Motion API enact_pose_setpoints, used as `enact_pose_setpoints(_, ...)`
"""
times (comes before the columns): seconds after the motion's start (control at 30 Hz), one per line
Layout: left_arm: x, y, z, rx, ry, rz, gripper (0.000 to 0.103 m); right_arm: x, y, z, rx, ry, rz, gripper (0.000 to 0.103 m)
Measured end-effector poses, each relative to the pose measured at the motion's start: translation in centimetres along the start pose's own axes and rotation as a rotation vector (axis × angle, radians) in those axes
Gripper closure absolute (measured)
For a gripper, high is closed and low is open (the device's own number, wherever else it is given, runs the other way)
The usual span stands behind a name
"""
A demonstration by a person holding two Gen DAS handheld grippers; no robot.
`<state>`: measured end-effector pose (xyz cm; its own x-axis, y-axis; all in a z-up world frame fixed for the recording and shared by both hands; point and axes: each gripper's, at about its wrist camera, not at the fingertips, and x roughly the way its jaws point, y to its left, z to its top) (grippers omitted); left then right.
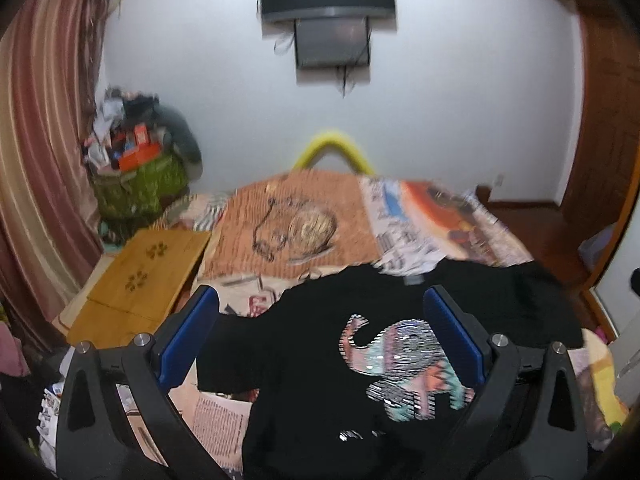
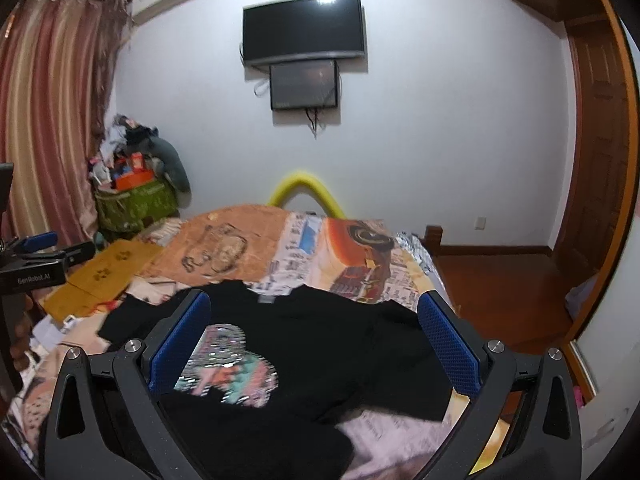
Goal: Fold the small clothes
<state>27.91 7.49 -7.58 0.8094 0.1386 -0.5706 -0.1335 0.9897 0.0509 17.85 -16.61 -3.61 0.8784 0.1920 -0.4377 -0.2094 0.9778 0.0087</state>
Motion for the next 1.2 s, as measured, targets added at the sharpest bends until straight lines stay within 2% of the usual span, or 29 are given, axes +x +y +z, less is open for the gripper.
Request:
enact_pose_setpoints(0.1,4.7,1.2,0.6,-0.017,0.085,-0.014,0.0,3.4,-1.6,0.2,0.004,0.082,-0.008,0.0)
enact_pose_setpoints(0.2,10.1,2.7,0.9,-0.034,0.185,-0.025,0.0,6.6,-3.5,0.5,0.031,0.16,0.031,0.0)
enact_pose_setpoints(0.37,17.0,4.9,0.4,-0.075,0.301,-0.032,0.0,11.6,-5.8,0.6,0.064,0.269,0.09,0.0)
enact_pose_setpoints(0.53,24.0,7.1,-0.4,-0.175,0.43,-0.087,0.02,16.9,-5.8,0.3,0.054,0.369,0.144,0.001)
enact_pose_setpoints(0.6,26.5,7.1,-0.8,-0.197,0.471,-0.105,0.023,18.8,-5.5,-0.1,0.042,0.411,0.165,0.006)
enact_pose_setpoints(0.63,27.3,7.1,-0.9,-0.195,0.483,-0.111,0.023,19.7,-5.1,-0.4,0.025,0.433,0.171,0.009)
enact_pose_setpoints(0.77,30.9,5.8,-1.6,-0.138,0.513,-0.1,0.023,23.1,-4.2,-0.6,-0.051,0.487,0.185,0.01)
enact_pose_setpoints(0.87,33.3,5.0,-2.5,-0.128,0.566,-0.115,0.023,25.2,-3.5,-1.1,-0.101,0.518,0.168,0.012)
enact_pose_setpoints(0.97,34.3,4.4,-3.3,-0.114,0.582,-0.123,0.027,26.9,-2.9,-1.8,-0.145,0.562,0.149,0.023)
enact_pose_setpoints(1.0,34.1,4.1,-3.4,-0.106,0.568,-0.121,0.032,27.4,-2.8,-2.2,-0.155,0.584,0.138,0.025)
enact_pose_setpoints(1.07,33.7,3.7,-3.4,-0.09,0.552,-0.123,0.049,28.6,-2.8,-2.9,-0.173,0.606,0.106,0.033)
enact_pose_setpoints(1.1,33.4,3.5,-3.4,-0.075,0.555,-0.101,0.065,28.7,-2.6,-3.2,-0.191,0.598,0.088,0.035)
enact_pose_setpoints(1.13,33.3,3.4,-3.4,-0.066,0.562,-0.085,0.075,28.5,-2.3,-3.3,-0.21,0.58,0.076,0.043)
enact_pose_setpoints(1.17,33.2,3.3,-3.5,-0.059,0.57,-0.079,0.078,28.5,-1.9,-3.2,-0.223,0.569,0.069,0.049)
enact_pose_setpoints(1.2,33.1,3.3,-3.5,-0.052,0.571,-0.072,0.084,28.3,-1.6,-3.1,-0.233,0.562,0.063,0.064)
